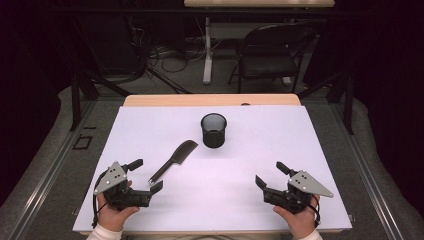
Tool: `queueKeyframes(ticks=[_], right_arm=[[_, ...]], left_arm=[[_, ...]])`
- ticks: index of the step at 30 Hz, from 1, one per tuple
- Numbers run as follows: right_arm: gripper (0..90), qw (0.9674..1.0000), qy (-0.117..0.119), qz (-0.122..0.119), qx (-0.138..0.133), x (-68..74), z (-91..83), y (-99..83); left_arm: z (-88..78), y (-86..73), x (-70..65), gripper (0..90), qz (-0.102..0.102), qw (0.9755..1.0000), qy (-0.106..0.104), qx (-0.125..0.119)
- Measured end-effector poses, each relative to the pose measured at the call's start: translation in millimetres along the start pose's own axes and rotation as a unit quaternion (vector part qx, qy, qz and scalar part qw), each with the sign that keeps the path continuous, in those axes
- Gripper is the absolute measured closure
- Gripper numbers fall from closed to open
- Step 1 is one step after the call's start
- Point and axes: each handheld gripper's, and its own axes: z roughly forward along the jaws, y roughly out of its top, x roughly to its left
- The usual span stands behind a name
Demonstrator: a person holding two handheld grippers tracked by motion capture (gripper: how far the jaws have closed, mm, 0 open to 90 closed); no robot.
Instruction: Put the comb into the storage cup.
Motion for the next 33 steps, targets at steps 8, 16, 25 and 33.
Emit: queueKeyframes(ticks=[8,16,25,33], right_arm=[[15.4,1.0000,0.004,0.001,0.006,-1.6,2.8,-0.7],[15.5,0.9999,0.008,0.000,0.013,-1.3,5.8,-2.9],[15.8,0.9998,0.010,0.000,0.019,-1.8,7.4,-3.8],[16.1,0.9997,0.013,0.004,0.022,-1.4,8.7,-4.7]], left_arm=[[1.1,1.1,7.1,0.4,-0.013,0.9995,0.012,0.027],[-1.9,1.9,15.0,0.4,-0.047,0.9978,0.011,0.045],[-0.7,0.3,21.2,0.3,-0.066,0.9952,0.014,0.071],[1.2,1.3,21.5,0.3,-0.062,0.9931,0.032,0.094]])
